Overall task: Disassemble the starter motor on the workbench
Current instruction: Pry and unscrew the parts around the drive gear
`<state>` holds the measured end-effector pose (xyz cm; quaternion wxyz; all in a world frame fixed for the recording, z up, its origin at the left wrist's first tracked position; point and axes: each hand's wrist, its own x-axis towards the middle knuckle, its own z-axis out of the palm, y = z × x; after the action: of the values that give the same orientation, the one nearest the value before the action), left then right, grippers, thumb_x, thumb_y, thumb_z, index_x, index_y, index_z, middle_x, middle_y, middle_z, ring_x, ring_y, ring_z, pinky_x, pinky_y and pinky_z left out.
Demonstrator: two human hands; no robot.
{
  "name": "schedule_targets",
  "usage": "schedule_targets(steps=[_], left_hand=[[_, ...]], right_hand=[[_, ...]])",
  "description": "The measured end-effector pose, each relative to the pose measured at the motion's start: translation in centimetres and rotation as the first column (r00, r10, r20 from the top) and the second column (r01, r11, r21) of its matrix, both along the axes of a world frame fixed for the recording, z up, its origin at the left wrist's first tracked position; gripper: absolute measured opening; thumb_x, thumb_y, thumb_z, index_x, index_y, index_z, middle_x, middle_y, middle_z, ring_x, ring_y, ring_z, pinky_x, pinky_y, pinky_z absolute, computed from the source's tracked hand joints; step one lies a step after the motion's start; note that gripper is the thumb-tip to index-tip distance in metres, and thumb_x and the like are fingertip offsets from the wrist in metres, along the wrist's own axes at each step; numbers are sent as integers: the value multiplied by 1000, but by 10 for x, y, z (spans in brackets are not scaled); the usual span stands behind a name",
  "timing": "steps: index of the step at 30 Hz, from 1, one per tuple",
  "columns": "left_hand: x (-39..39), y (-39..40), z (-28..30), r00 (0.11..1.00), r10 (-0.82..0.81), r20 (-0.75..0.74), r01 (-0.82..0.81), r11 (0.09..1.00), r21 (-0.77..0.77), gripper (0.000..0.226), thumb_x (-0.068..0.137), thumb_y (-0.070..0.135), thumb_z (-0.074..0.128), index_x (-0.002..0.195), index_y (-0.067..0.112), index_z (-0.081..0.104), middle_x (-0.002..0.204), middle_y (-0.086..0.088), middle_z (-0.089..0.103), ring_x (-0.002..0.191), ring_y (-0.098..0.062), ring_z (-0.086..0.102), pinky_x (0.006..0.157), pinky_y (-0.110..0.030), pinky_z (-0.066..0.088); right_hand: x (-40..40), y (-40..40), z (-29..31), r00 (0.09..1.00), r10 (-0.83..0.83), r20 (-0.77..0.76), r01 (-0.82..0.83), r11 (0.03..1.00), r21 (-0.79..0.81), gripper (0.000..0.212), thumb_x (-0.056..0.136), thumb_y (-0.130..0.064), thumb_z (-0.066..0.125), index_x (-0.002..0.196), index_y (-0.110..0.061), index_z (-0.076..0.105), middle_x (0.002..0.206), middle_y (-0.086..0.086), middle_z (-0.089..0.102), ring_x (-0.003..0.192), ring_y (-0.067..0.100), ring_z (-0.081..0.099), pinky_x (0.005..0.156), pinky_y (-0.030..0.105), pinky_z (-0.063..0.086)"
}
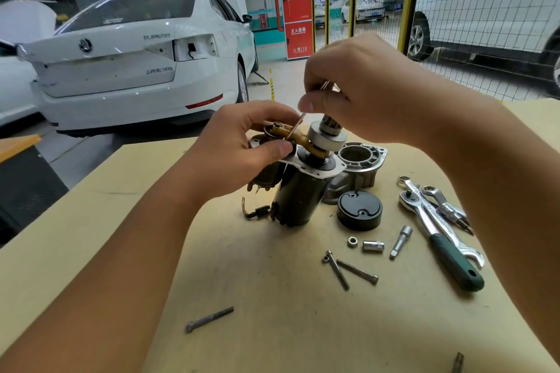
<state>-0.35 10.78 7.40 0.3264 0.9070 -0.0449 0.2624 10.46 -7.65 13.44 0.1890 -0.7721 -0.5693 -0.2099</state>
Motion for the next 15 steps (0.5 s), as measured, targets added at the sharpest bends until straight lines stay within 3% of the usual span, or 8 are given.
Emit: schedule_targets(steps=[2, 4, 8, 10, 15], left_hand=[[-1, 0, 1, 1000, 8, -1, -8, 1000, 0, 44, 90, 11, 81, 111, 47, 67, 101, 28, 71, 113, -9, 66, 93, -43, 55], [-2, 0, 2, 1000, 4, -4, -4, 1000, 6, 42, 88, 14, 82, 107, 48, 66, 102, 27, 71, 113, -12, 66, 94, -46, 55], [-2, 0, 3, 1000, -10, -16, 10, 1000, -4, 29, 80, 29, 78, 103, 43, 66, 104, 16, 72, 112, -15, 67, 93, -46, 57], [-3, 2, 3, 1000, -3, -31, 3, 1000, 6, 26, 79, 31, 76, 101, 41, 66, 105, 13, 72, 112, -14, 67, 89, -44, 59], [-4, 8, 4, 999, -44, -24, 44, 999, 3, 20, 84, 16, 74, 98, 29, 72, 107, 5, 73, 111, -16, 69, 86, -49, 63]], right_hand=[[-2, -1, 0, 1000, 19, 16, -19, 1000, -5, 14, 95, -29, 67, 92, -15, 65, 108, 1, 58, 100, 24, 56, 86, 40, 48], [-3, -1, 0, 1000, 28, 12, -28, 1000, -2, 10, 95, -27, 67, 92, -19, 64, 119, 2, 55, 107, 24, 54, 92, 43, 48], [2, -1, 0, 999, 25, 32, -24, 999, -21, 13, 96, -27, 66, 99, -14, 66, 102, -3, 53, 94, 20, 51, 74, 28, 39], [4, -4, 1, 999, 29, 14, -29, 999, -18, 11, 97, -25, 65, 96, -15, 64, 93, -4, 54, 88, 19, 51, 70, 27, 34], [9, -11, 5, 994, 55, -91, -50, 997, 61, 7, 97, -24, 64, 97, -17, 62, 86, -7, 59, 87, 22, 62, 71, 32, 49]])
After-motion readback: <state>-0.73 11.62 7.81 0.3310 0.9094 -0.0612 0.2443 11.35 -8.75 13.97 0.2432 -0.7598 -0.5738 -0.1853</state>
